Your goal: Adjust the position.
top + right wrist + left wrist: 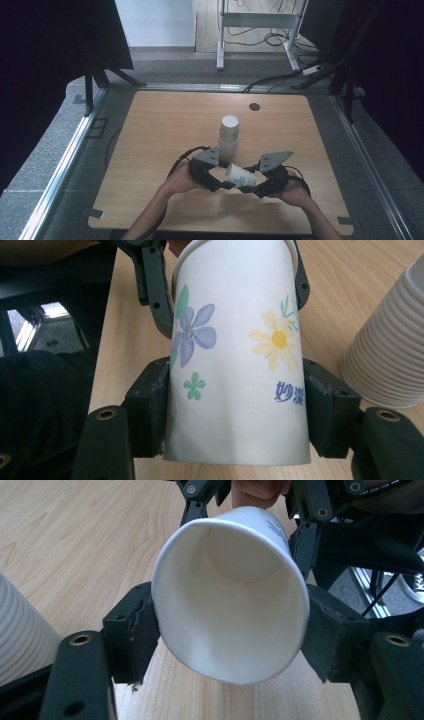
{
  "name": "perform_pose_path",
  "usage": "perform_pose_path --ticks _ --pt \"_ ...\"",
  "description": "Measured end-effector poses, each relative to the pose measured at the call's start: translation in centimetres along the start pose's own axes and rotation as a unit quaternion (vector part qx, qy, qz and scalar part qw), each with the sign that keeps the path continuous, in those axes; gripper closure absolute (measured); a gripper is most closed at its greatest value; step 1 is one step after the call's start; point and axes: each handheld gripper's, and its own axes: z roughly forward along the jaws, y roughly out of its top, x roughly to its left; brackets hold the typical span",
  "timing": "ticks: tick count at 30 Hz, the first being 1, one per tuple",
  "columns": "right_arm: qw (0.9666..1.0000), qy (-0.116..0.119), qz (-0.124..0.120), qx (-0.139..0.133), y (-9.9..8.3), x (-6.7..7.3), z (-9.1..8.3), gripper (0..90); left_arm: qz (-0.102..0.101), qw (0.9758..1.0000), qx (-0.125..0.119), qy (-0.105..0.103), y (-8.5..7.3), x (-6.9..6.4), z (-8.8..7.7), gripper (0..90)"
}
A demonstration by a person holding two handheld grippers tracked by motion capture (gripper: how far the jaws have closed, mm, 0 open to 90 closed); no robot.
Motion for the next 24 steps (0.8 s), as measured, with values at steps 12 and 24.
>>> perform_pose_path --ticks 12,24 --pt "0.9999 -0.001 -0.001 0.013 0.1 -0.05 0.1 35.9 0.012 0.9999 0.003 0.002 0.27 -0.16 -0.14 33.9" --pt "0.9999 -0.003 -0.001 0.017 -0.09 -0.16 0.19 34.4 0.016 0.9999 0.006 0.004 0.32 -0.3 -0.2 36.4"
